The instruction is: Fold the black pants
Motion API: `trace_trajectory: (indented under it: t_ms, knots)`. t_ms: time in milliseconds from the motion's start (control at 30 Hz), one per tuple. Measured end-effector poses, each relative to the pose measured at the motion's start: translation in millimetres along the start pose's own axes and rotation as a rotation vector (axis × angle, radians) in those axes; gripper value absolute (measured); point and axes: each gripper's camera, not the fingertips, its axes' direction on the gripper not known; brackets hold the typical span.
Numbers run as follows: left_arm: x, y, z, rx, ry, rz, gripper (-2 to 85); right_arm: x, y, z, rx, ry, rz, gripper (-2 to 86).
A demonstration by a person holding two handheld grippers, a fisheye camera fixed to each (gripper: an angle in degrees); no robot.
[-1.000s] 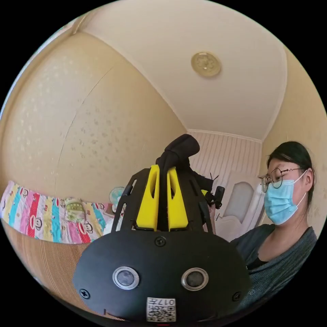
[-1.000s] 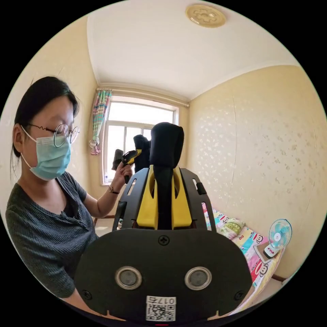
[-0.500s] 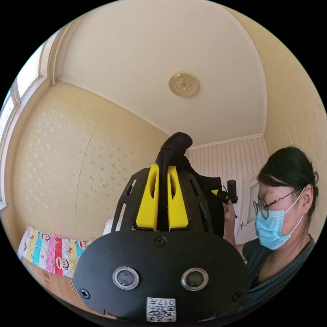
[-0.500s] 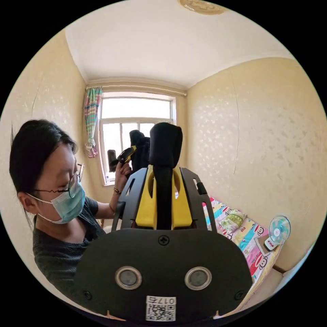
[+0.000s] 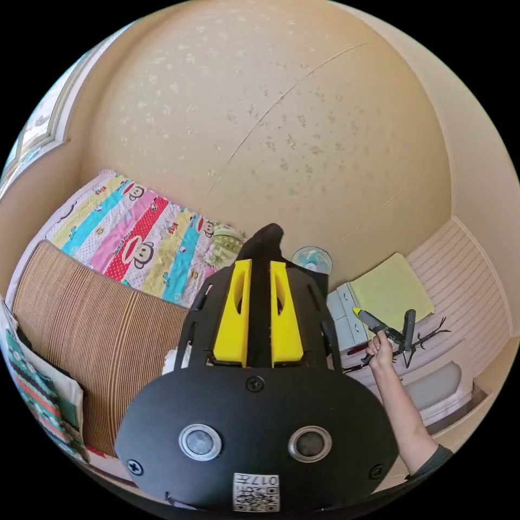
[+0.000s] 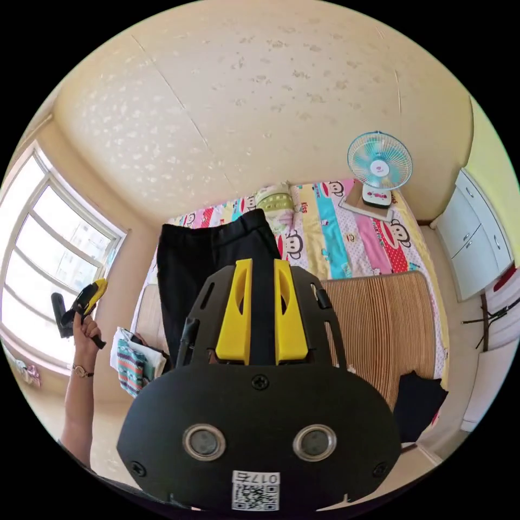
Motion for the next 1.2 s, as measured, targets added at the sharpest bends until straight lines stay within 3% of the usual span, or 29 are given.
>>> trace_trajectory:
  t_ms: [67,200,333,433,533,633,800,867,1000,1133,1200]
  knots:
    - [-63,35,23,-0.095,-0.067,-0.002,7.3,7,60,63,-0.145,0.024,-0.037,7.1]
    - [-230,169,71,-0.449,-0.288,-0.097,7.5,18,239,199,-0.529,0.050,-0.039,6.9]
    - [-342,284,65,-0.692,-0.410,-0.180,7.8,0,376,258,-0.721,-0.050,0.053,7.1]
    - [-383,328,51,-0.782,-0.428,-0.180,8.5,-57,451,287,-0.818,-0.099,-0.013,7.9]
    - [-412,351,43,-0.866,-0.434,-0.171,8.9,-116,497,302,-0.835,-0.129,-0.054,8.3]
    - [-428,355,26,-0.842,-0.411,-0.153,8.6,-179,520,305,-0.784,-0.243,-0.113,8.2]
    - [-432,339,3,-0.881,-0.426,-0.029,7.6,-296,566,326,-0.832,-0.062,-0.374,8.3]
    - [-435,337,-1,-0.939,-0.412,0.015,6.4,-313,596,339,-0.926,-0.003,-0.404,7.5]
    - [-451,330,-24,-1.042,-0.353,-0.007,2.5,-337,657,309,-0.917,0.112,-0.432,2.0]
    - [-446,345,-54,-1.143,-0.335,0.064,0.4,-346,721,276,-1.036,0.034,-0.467,1.1]
    - [-446,359,-69,-1.186,-0.321,0.053,0.2,-328,745,251,-1.109,-0.016,-0.376,1.3]
